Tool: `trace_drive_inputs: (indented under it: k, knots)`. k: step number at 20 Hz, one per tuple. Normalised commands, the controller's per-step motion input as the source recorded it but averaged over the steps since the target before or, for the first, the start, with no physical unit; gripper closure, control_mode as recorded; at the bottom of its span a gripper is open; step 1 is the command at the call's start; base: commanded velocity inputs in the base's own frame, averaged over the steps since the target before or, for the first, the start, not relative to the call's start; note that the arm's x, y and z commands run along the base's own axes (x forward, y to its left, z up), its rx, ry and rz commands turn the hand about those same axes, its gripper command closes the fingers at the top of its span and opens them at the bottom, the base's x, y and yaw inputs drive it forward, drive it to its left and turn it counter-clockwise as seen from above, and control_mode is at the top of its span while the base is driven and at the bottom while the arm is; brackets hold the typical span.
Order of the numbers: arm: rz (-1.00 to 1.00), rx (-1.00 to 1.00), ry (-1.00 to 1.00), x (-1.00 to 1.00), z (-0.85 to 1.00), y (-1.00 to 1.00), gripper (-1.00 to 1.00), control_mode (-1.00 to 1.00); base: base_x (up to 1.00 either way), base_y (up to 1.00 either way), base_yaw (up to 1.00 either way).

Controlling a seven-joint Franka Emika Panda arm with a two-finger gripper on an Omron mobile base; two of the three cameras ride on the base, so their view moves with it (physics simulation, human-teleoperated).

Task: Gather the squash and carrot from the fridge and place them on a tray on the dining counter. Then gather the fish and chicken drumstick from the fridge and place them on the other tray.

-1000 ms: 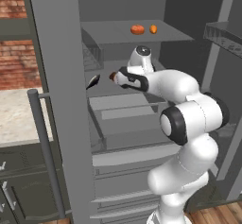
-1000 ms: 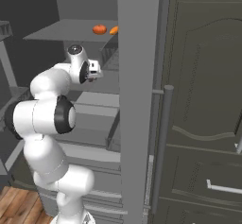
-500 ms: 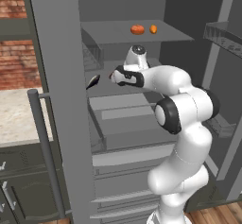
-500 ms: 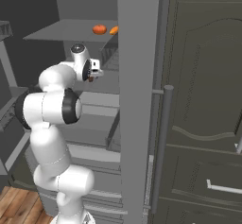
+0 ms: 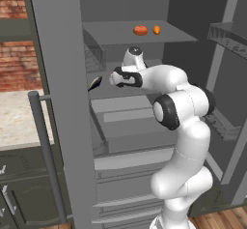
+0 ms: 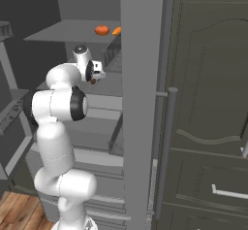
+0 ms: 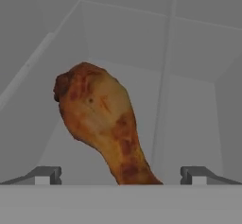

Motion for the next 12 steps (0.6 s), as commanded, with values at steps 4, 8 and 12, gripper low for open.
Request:
trace_drive_inputs:
  k: [4, 8, 12]
  knots:
    - [0.00, 0.00, 0.02, 0.25, -0.20, 0.00, -1.00, -1.00, 0.00, 0.00, 0.00]
    - [0.00, 0.00, 0.00, 0.30, -0.20, 0.00, -1.00, -1.00, 0.00, 0.00, 0.00]
    - [0.00, 0.00, 0.03, 0.18, -0.13, 0.00, -1.00, -1.00, 0.00, 0.00, 0.00]
